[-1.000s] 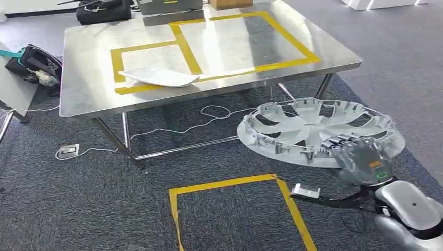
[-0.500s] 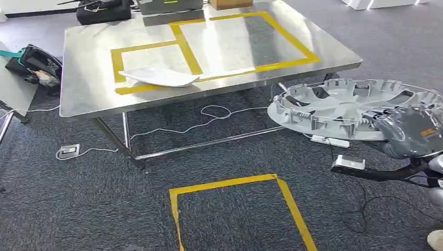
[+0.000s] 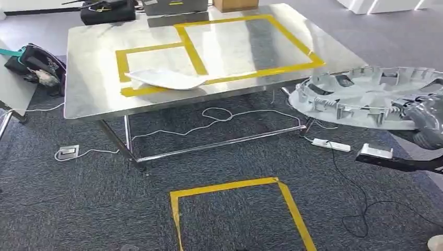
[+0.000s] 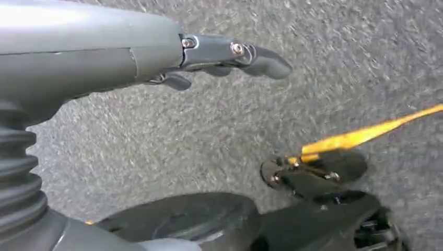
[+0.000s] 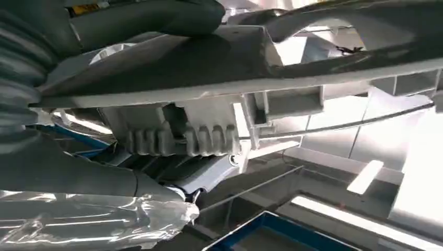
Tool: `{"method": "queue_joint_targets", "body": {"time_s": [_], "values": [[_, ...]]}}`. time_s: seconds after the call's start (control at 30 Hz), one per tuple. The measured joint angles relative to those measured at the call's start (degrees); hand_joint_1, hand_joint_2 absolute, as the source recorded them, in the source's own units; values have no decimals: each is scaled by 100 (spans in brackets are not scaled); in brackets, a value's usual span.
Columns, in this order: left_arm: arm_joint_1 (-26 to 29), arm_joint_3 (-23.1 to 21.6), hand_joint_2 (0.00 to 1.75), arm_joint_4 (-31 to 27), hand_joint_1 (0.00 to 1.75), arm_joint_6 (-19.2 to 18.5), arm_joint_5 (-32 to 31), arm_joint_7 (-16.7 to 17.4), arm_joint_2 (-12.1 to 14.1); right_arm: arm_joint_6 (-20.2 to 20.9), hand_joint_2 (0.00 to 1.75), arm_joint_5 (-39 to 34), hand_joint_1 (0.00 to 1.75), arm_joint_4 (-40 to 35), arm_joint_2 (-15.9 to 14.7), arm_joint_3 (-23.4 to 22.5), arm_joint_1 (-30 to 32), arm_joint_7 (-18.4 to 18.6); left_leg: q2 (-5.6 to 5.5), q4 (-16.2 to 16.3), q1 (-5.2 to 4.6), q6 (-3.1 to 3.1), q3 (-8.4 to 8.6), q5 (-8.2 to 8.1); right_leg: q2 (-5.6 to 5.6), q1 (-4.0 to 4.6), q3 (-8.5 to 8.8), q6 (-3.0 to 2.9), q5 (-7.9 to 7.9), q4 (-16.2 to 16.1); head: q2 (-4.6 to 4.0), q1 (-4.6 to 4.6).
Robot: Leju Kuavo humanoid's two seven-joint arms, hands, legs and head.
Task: Take the parts from the cabinet and place them on the table.
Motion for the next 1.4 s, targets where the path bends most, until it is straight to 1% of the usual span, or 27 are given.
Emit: {"method": "queue_joint_targets", "body": {"time_s": [0.03, 0.1, 0.17, 0.2, 0.23, 0.3, 0.33, 0.4, 0.47, 0.53, 0.57, 0.6, 0.63, 0.67, 0.7, 0.77, 0.83, 0.9, 0.97, 1.0, 1.03, 1.07, 1.17, 1.2, 1.3, 1.33, 1.4], "values": [[7, 0, 175, 0, 0, -2, 13, 0, -4, 26, 175, -4, 175, 7, -4, 0, -25, 0, 0, 1, 22, -22, 71, -43, -1, -5, -19, 14, 82, -67, 0, 5], [19, 0, 175, 0, 0, -2, 26, 0, -20, 52, 175, -15, 175, 15, -26, 0, -53, -7, -5, 11, 105, -109, 281, -177, -8, -43, 303, 94, 422, -864, 0, 4], [24, 0, 175, 15, 0, -2, 28, -2, 16, 72, 175, -17, 175, 50, -22, 11, -99, -7, -17, 33, 93, -255, 412, -345, -39, -170, 625, 248, 1060, -1749, 0, 47], [8, 0, 175, 33, 0, -2, 31, -2, 33, 74, 175, -18, 175, 70, -17, 26, -183, -13, -4, 71, 105, -274, 454, -435, 2, -128, 618, 95, 847, -1766, 0, 90], [-10, -2, 175, 33, 0, 0, 33, -2, 11, 87, 175, -15, 175, 74, -13, 48, -183, -11, -2, -8, 103, -294, 449, -471, 46, -115, 677, -19, 806, -1737, 0, 46], [-19, -2, 175, 33, 0, 0, 44, -2, 9, 89, 175, -13, 175, 90, -50, 39, -233, -4, 0, 20, 108, -352, 513, -404, 49, -124, 698, -107, 757, -1723, 2, 31], [-31, -2, 175, 33, 0, 0, 44, -2, 9, 94, 175, -18, 175, 90, -54, 44, -234, -4, 24, 268, 120, -382, 380, -270, 56, -125, 770, -153, 719, -1738, 2, 35], [-50, -2, 175, 33, 0, 7, 57, -7, -4, 96, 175, -20, 175, 114, -70, 68, -236, -4, 128, 1194, 118, -442, -234, -13, 27, -114, 920, -213, 613, -1797, 2, 20], [-34, -2, 175, 33, 0, 20, 94, -5, -4, 96, 175, -17, 175, 144, -70, 129, -241, -7, 139, 1799, 115, -451, -802, -542, 13, -96, 1172, -245, 484, -1912, 0, 22], [-15, -2, 175, 33, 0, 20, 114, -7, -9, 96, 175, -24, 175, 173, -70, 184, -242, -11, 140, 1761, 98, -405, -1048, -1127, 10, -71, 1488, -254, 339, -2038, 0, 22], [-16, -2, 175, 33, 0, 22, 140, -4, -9, 98, 175, -26, 175, 190, -70, 225, -240, -11, 140, 1569, 83, -364, -1097, -1246, 2, -54, 1668, -254, 256, -2096, 0, 24], [-13, -2, 175, 33, 0, 26, 146, -4, -11, 98, 175, -24, 175, 199, -70, 243, -241, -13, 140, 1276, 58, -307, -1107, -1153, -4, -33, 1840, -239, 176, -2150, 0, 24], [-1, -2, 175, 35, 0, 37, 153, 0, -15, 98, 175, -24, 175, 210, -70, 258, -244, -13, 139, 881, 26, -224, -1107, -693, -8, -12, 2012, -219, 77, -2200, 0, 24], [29, -2, 175, 44, 0, 44, 162, 7, -11, 98, 175, -17, 175, 230, -68, 275, -235, -4, 139, 403, -30, -102, -1112, 355, -12, -26, 2027, -223, -3, -2253, 0, 26], [56, -2, 175, 52, 0, 53, 172, 7, -11, 101, 175, -13, 175, 275, -61, 310, -272, -4, 135, -154, -89, -55, -1098, 1257, 64, 29, 2166, -182, -105, -2204, 0, 20], [16, 0, 175, 50, 0, 65, 197, 15, -28, 100, 175, -7, 175, 287, -74, 319, -298, 9, 125, -79, -101, -162, -1040, 1113, 52, 29, 2220, -150, -248, -2284, 0, 52], [-31, -2, 175, 50, 0, 70, 199, 26, -37, 100, 175, -13, 175, 293, -94, 313, -332, 15, 121, -9, -85, -100, -972, 949, 43, 11, 2422, -81, -333, -2440, 2, 46], [-18, -2, 175, 52, 0, 85, 205, 26, -57, 98, 175, -11, 175, 301, -98, 317, -320, 11, 102, -42, -49, -11, -798, 809, -18, 24, 2316, -65, -665, -1994, 4, 100], [-2, 0, 175, 52, 0, 105, 219, 26, -48, 98, 175, -2, 175, 328, -90, 348, -330, 13, 94, -45, -40, 0, -642, 671, -18, 32, 1808, -25, -1134, -972, 2, 125], [18, 0, 175, 55, 0, 109, 238, 26, -46, 103, 175, 7, 175, 345, -83, 378, -328, 13, 76, -45, -36, -3, -566, 606, -17, 29, 1561, -15, -1202, -562, 2, 125], [38, 0, 175, 59, 0, 138, 264, 26, -44, 107, 175, 22, 175, 367, -68, 413, -334, 13, 56, -45, -29, -9, -475, 540, -17, 27, 1353, -12, -1055, -384, 2, 136], [43, 0, 175, 61, 0, 157, 295, 26, -44, 116, 175, 35, 175, 380, -61, 446, -338, 13, 25, -45, -17, -26, -401, 485, -17, 26, 1268, -11, -717, -525, 2, 129], [56, 2, 175, 61, 0, 162, 378, -24, -46, 125, 175, 57, 175, 398, -61, 483, -336, 33, -24, -29, 10, -115, -291, 371, -32, -12, 1213, 35, 497, -1704, 2, 149], [78, 2, 175, 74, 0, 160, 391, -24, -33, 124, 175, 61, 175, 413, -50, 501, -342, 50, -37, 11, -25, -140, -300, 363, -18, 17, 1215, 51, 492, -1656, 2, 147], [81, 7, 175, 81, 0, 138, 452, -22, -20, 118, 175, 74, 175, 415, -50, 518, -337, 63, -76, 61, -50, -176, -443, 366, 6, 7, 1270, -29, 327, -1780, 2, 133], [63, 7, 175, 83, 0, 136, 455, -13, -9, 118, 175, 72, 175, 417, -48, 518, -329, 63, -81, 72, -69, -205, -472, 328, 0, -49, 1254, -39, 307, -1807, 2, 127], [40, 7, 175, 87, 0, 90, 500, 15, 2, 122, 175, 81, 175, 430, -46, 522, -272, 70, 66, 320, -66, -333, -523, 22, -13, -65, 1333, -109, 256, -1865, 2, 94]]}}
